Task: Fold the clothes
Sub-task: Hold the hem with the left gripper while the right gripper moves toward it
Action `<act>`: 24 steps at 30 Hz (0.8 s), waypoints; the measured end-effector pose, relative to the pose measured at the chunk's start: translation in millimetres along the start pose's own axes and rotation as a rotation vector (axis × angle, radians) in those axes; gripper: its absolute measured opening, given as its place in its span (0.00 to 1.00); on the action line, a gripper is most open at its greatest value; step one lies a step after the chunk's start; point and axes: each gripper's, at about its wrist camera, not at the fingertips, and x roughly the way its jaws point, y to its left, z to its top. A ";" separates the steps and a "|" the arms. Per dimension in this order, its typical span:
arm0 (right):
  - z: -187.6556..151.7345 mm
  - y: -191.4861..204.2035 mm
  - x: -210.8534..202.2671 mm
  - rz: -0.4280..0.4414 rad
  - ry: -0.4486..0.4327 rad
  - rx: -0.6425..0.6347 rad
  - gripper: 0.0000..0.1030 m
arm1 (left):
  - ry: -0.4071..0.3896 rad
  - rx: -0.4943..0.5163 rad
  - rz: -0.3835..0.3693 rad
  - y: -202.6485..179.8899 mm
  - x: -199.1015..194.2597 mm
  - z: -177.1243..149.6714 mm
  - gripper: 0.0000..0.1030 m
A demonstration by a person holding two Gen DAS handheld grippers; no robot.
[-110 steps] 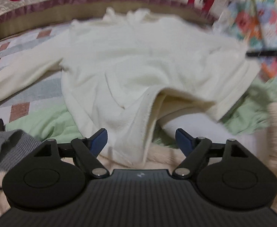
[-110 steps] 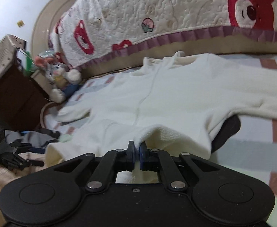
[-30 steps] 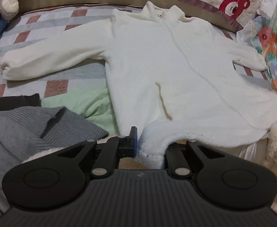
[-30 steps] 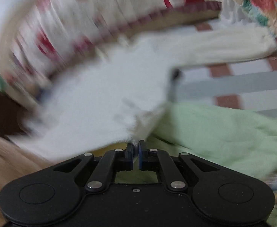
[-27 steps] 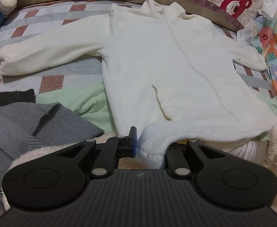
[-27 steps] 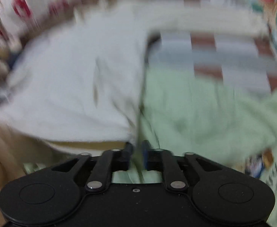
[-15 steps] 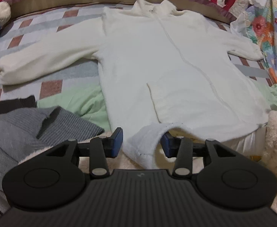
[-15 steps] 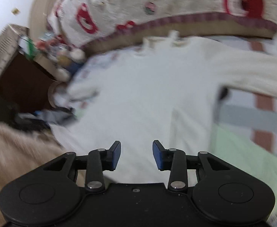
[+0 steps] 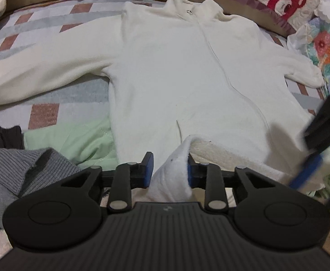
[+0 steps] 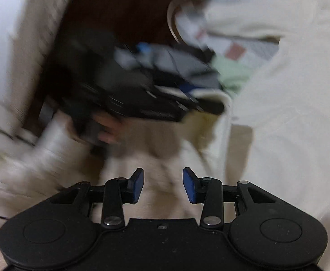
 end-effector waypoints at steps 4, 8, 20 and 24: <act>6.3 16.2 39.5 -0.170 0.094 -0.169 0.44 | -0.033 -0.002 -0.006 1.2 -10.6 -3.4 0.15; 8.9 23.8 38.6 -0.230 0.068 -0.228 0.47 | -0.060 0.022 -0.002 -1.3 -22.6 -6.6 0.11; -10.6 21.0 39.8 0.158 0.254 -0.104 0.18 | -0.054 0.141 0.095 -11.0 -48.6 -34.3 0.09; -23.9 28.6 -4.0 0.060 0.109 -0.137 0.21 | -0.018 0.101 0.047 -7.8 -49.0 -57.7 0.09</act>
